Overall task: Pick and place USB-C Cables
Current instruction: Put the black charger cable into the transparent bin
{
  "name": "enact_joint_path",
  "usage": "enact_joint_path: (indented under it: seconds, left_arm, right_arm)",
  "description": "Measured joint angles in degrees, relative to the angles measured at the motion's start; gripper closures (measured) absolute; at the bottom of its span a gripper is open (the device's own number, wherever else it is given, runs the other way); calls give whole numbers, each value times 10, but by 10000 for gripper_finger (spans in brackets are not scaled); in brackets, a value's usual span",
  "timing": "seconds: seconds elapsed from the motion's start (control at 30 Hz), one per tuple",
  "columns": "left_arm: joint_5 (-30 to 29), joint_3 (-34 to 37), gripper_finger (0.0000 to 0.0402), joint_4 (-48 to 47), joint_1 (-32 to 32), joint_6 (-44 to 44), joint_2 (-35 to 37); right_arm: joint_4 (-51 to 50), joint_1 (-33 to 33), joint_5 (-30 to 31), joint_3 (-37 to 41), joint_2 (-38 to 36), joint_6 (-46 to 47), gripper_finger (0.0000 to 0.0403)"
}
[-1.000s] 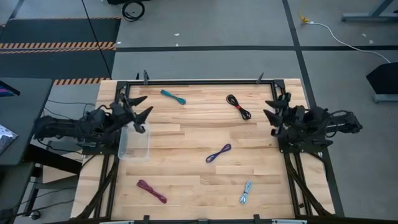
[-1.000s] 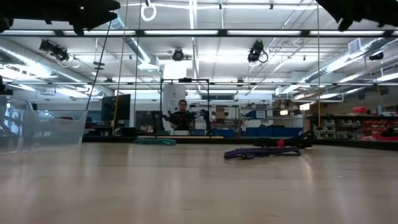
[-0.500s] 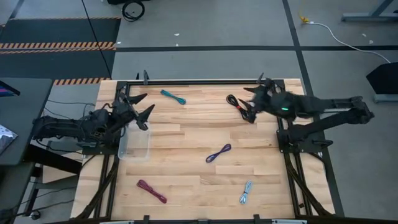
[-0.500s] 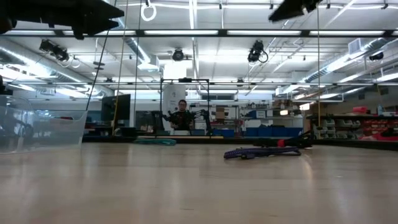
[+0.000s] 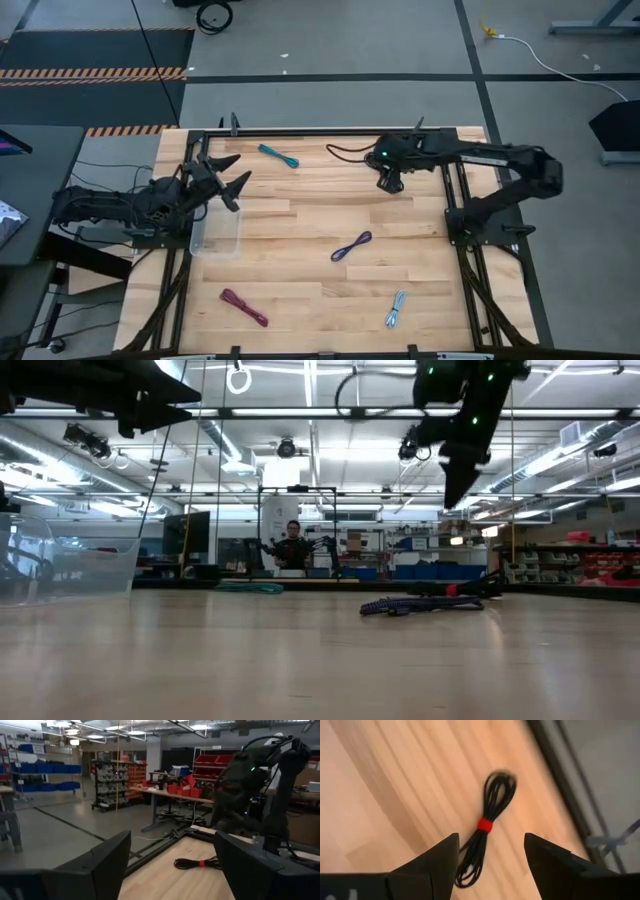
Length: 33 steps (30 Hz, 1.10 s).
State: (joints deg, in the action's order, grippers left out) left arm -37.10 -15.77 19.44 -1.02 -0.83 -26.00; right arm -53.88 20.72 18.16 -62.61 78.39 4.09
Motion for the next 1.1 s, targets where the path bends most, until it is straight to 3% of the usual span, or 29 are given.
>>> enact_joint_path:
  seconds: [0.2, 0.43, 0.67, 0.87, 1.0, 1.1]
  left_arm:
    - [0, 0, 108, -10, 0, 6, 0]
    - [0, 0, 108, -17, -14, 65, 0]
    - [0, 0, 108, -23, -41, 125, 0]
    - [1, 0, 108, -48, -75, 172, 0]
    - [1, 0, 108, -52, -94, 191, -2]
    - [1, 0, 108, -52, -104, 197, -3]
  right_arm:
    - [-30, 29, -3, 0, 78, 0, 172]
    - [-34, 58, -47, 0, 155, 2, 172]
    - [-19, 99, -50, 0, 212, -12, 172]
    - [18, 128, -116, 0, 242, -31, 175]
    - [23, 132, -114, 0, 257, -49, 204]
    - [27, 132, -92, 3, 255, -58, 249]
